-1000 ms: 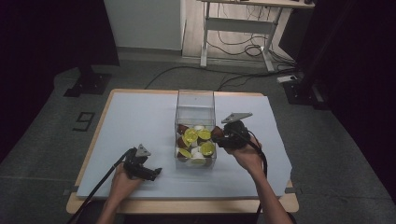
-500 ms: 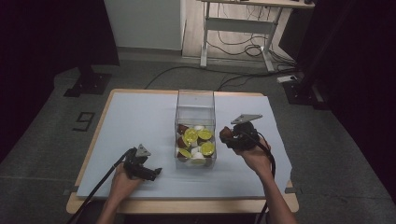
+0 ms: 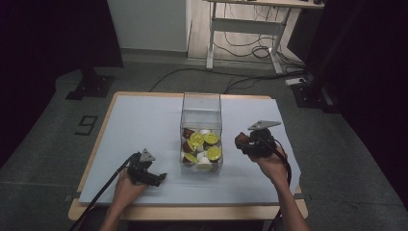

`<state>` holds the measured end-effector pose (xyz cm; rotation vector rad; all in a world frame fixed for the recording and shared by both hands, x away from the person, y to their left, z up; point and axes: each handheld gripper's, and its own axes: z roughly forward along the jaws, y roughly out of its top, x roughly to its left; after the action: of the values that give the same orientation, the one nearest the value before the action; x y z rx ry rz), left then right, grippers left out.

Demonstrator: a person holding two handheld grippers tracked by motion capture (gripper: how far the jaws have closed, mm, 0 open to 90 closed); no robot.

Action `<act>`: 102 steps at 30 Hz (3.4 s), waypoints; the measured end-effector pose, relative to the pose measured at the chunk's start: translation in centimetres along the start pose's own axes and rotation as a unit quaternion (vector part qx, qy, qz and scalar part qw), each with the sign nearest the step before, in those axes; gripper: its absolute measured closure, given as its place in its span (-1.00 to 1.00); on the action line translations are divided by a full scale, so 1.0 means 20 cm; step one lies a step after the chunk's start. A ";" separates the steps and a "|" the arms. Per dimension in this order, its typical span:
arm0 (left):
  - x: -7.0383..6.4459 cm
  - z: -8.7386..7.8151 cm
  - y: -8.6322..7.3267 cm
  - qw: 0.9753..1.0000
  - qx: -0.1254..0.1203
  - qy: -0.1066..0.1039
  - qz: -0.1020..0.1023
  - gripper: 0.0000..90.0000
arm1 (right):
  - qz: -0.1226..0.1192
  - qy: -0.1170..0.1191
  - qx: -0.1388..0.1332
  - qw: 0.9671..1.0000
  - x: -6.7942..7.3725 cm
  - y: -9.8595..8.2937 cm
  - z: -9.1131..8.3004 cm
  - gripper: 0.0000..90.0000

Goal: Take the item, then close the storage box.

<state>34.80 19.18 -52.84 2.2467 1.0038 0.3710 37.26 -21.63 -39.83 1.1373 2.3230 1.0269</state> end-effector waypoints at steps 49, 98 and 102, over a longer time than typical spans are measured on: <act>0.00 0.00 0.00 1.000 0.000 0.000 0.000 -1.00 | 0.010 -0.014 0.005 1.000 -0.05 -0.28 0.14 0.24; 0.00 0.00 0.00 1.000 0.000 0.000 0.000 -1.00 | -0.017 -0.030 0.063 0.997 -0.03 -0.41 0.33 -0.57; 0.00 0.00 0.00 1.000 0.000 0.000 0.000 -1.00 | -0.016 -0.029 0.054 0.998 -0.03 -0.40 0.31 -0.64</act>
<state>34.80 19.18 -52.85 2.2460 1.0039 0.3711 36.93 -22.65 -49.90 1.1497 2.3677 0.8559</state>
